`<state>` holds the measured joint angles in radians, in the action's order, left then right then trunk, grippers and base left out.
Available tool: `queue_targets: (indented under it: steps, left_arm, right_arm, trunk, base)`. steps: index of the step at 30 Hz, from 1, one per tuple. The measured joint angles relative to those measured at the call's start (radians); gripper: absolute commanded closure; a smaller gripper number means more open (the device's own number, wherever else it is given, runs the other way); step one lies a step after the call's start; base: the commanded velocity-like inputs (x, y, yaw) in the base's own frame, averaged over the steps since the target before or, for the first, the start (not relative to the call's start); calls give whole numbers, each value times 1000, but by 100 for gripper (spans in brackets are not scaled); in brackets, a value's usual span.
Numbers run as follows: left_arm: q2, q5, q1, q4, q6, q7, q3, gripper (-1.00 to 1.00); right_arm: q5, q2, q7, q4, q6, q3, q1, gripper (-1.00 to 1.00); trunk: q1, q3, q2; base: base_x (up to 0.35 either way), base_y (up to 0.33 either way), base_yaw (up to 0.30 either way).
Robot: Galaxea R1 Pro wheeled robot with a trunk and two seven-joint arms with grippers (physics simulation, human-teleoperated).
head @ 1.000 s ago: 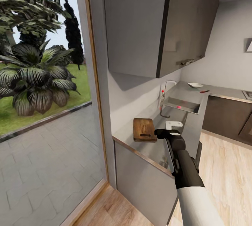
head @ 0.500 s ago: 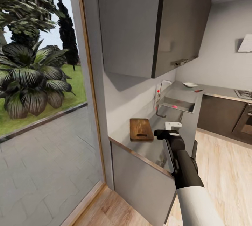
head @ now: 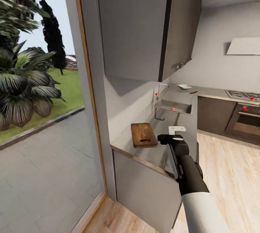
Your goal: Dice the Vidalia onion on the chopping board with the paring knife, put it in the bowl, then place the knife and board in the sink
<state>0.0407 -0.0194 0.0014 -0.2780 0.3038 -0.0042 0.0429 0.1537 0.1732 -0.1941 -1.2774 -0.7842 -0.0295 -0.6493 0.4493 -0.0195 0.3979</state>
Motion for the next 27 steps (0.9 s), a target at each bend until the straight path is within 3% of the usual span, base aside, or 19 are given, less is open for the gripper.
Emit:
queue_targets:
  steps: [13,27]
  left_arm:
    - [0,0,0,0,0,0,0,-100]
    - [0,1,0,-1,-1,0,3,-100]
  right_arm:
    - [0,0,0,9,0,3,0,-100]
    - [0,0,0,43,0,4,-1,-100]
  trunk:
    - [0,7,1]
    - [0,15,1]
  base:
    - [6,81,-200]
    - [158,83,-183]
